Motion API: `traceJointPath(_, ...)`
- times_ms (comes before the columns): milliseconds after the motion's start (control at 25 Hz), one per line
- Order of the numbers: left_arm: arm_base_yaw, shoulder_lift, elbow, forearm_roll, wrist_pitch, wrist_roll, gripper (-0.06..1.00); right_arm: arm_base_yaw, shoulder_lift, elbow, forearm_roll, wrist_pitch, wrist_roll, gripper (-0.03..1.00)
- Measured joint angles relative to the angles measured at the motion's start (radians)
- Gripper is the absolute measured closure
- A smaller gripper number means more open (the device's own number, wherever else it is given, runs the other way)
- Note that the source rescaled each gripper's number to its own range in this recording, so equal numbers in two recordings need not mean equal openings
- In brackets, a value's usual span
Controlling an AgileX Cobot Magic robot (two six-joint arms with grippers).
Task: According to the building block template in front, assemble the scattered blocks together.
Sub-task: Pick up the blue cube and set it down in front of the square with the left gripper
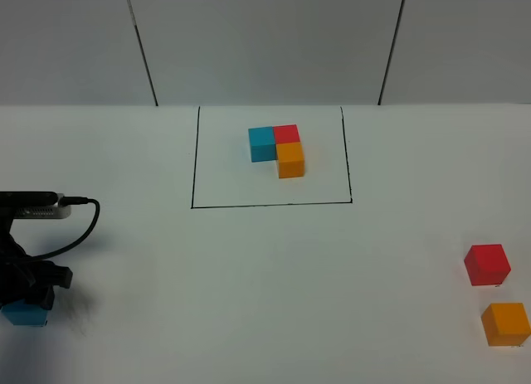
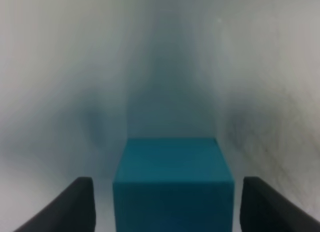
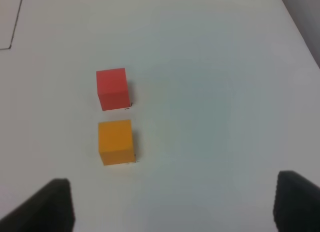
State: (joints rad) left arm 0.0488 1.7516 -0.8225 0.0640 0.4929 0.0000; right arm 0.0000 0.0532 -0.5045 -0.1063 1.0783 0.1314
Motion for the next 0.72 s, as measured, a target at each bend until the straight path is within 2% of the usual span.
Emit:
traceJointPath(120,0.000,0.000,0.000,0.001,0.000,0.000,0.26,0.000,0.000,0.000,0.000,0.000,0.000,0.31)
traceJointPath(240,0.000,0.000,0.000,0.001,0.000,0.000,0.32,0.000,0.000,0.000,0.000,0.000,0.000,0.31)
traceJointPath(360,0.000,0.000,0.000,0.001,0.000,0.000,0.50,0.000,0.000,0.000,0.000,0.000,0.000,0.31)
traceJointPath(440,0.000,0.000,0.000,0.001,0.000,0.000,0.67,0.000,0.000,0.000,0.000,0.000,0.000,0.31)
traceJointPath(520,0.000,0.000,0.000,0.001,0.000,0.000,0.90,0.000,0.000,0.000,0.000,0.000,0.000,0.31)
traceJointPath(560,0.000,0.000,0.000,0.001,0.000,0.000,0.94,0.000,0.000,0.000,0.000,0.000,0.000,0.31)
traceJointPath(720,0.000,0.000,0.000,0.008,-0.001,0.000,0.94,0.000,0.000,0.000,0.000,0.000,0.000,0.31)
